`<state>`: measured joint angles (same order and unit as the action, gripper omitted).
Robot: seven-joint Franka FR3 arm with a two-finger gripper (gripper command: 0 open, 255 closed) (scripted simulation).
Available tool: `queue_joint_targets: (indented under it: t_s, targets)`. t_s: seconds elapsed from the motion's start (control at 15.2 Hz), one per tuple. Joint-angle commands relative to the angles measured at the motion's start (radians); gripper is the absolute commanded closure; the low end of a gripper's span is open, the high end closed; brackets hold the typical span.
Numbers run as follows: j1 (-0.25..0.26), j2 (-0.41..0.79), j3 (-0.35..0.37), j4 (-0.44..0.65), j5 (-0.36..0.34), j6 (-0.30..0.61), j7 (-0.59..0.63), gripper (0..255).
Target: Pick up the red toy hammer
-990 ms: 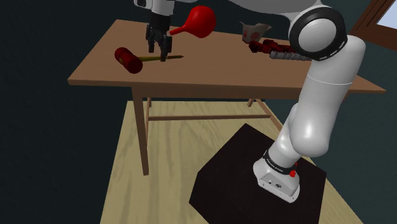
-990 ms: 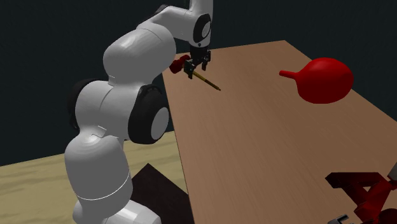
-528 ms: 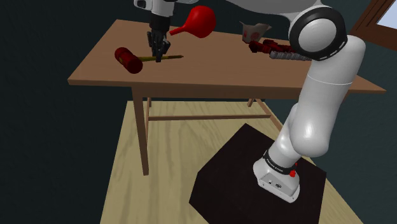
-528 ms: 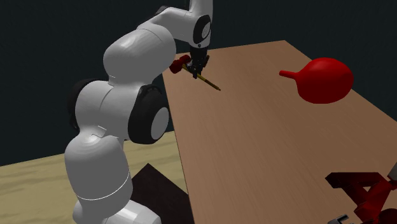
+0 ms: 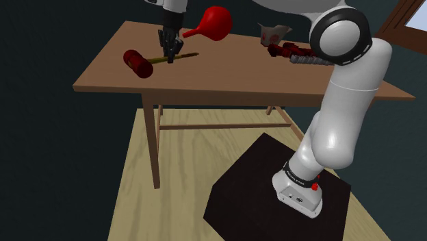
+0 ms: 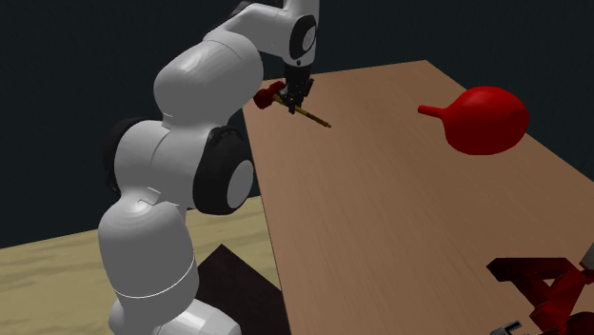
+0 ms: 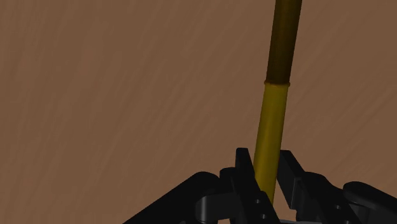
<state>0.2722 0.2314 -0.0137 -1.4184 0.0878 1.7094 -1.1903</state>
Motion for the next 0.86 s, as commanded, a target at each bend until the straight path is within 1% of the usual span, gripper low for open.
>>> queue_joint_targets:
  t_s: [0.0, 0.66, 0.79]
  targets:
    - [0.0, 0.006, 0.0, 0.036, 0.0, -0.03, 0.003, 255]
    - [-0.003, 0.06, 0.0, 0.252, 0.0, -0.191, 0.015, 255]
    - [-0.003, 0.061, 0.0, 0.256, 0.0, -0.194, 0.015, 255]
